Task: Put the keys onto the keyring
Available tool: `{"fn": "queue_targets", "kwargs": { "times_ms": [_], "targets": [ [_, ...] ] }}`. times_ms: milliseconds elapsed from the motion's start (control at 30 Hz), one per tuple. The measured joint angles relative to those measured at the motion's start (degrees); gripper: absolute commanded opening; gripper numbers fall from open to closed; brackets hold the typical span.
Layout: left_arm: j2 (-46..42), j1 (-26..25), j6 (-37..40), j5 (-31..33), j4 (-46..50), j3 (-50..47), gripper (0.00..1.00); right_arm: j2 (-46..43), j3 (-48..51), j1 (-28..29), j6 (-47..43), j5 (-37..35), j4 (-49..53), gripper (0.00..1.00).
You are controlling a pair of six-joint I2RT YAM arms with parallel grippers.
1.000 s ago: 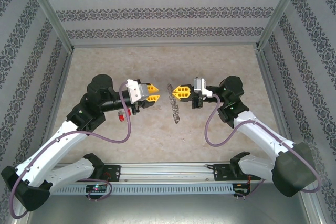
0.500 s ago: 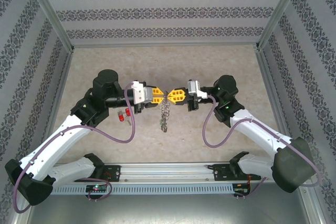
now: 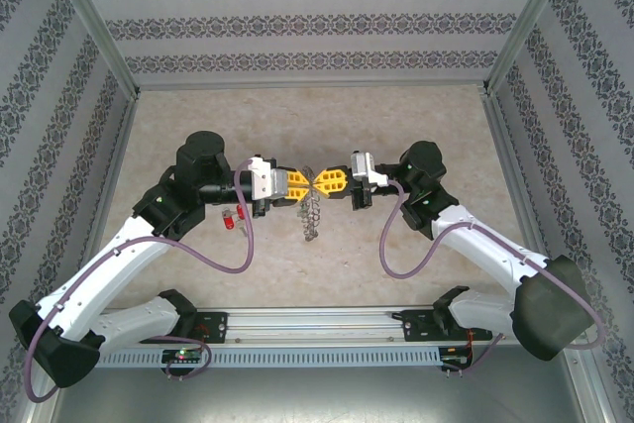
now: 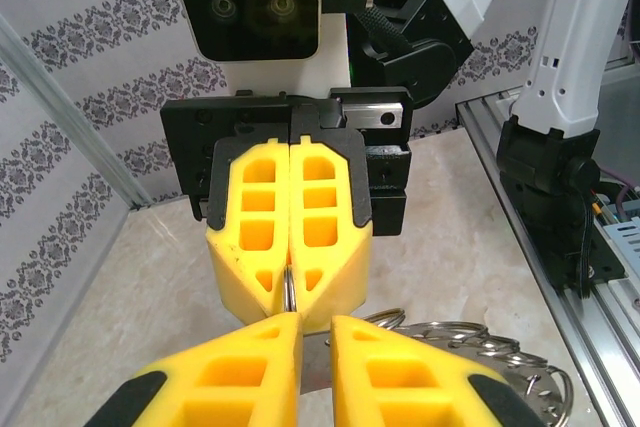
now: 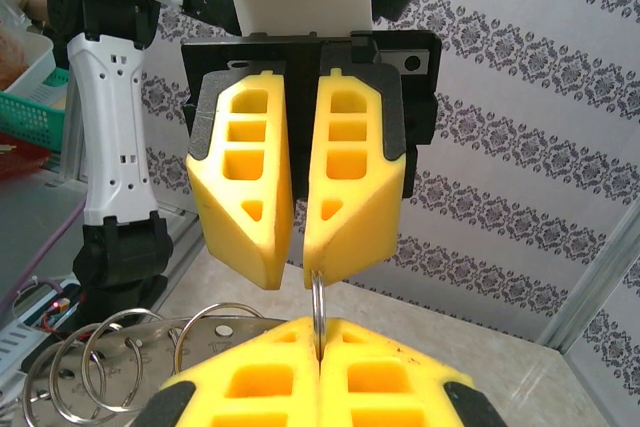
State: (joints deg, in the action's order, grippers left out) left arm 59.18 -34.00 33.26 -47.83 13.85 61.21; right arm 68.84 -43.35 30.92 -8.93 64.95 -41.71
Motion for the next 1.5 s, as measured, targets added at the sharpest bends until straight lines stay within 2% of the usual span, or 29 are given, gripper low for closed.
{"fn": "queue_targets", "kwargs": {
  "times_ms": [233,567,933,1333,1500],
  "targets": [
    [0.13,0.00,0.00,0.72,-0.07,0.00,0.25,0.00,0.00,0.00,0.00,-0.90,0.22,0.00],
    [-1.31,0.00,-0.26,6.32,-3.72,-3.61,0.31,-0.11,0.00,1.20,-0.42,-1.40,0.37,0.00],
    [-1.31,0.00,-1.79,6.25,-4.87,-4.42,0.28,-0.11,0.00,1.62,-2.25,-1.68,1.03,0.00],
    [-1.31,0.28,-2.21,5.53,-4.76,-4.42,0.27,-1.44,-0.02,2.36,-6.49,-4.81,3.85,0.00],
    [-1.33,0.33,-1.99,4.87,-4.74,-4.42,0.23,-1.57,-0.02,2.36,-7.15,-6.01,4.74,0.00]
  ]
}}
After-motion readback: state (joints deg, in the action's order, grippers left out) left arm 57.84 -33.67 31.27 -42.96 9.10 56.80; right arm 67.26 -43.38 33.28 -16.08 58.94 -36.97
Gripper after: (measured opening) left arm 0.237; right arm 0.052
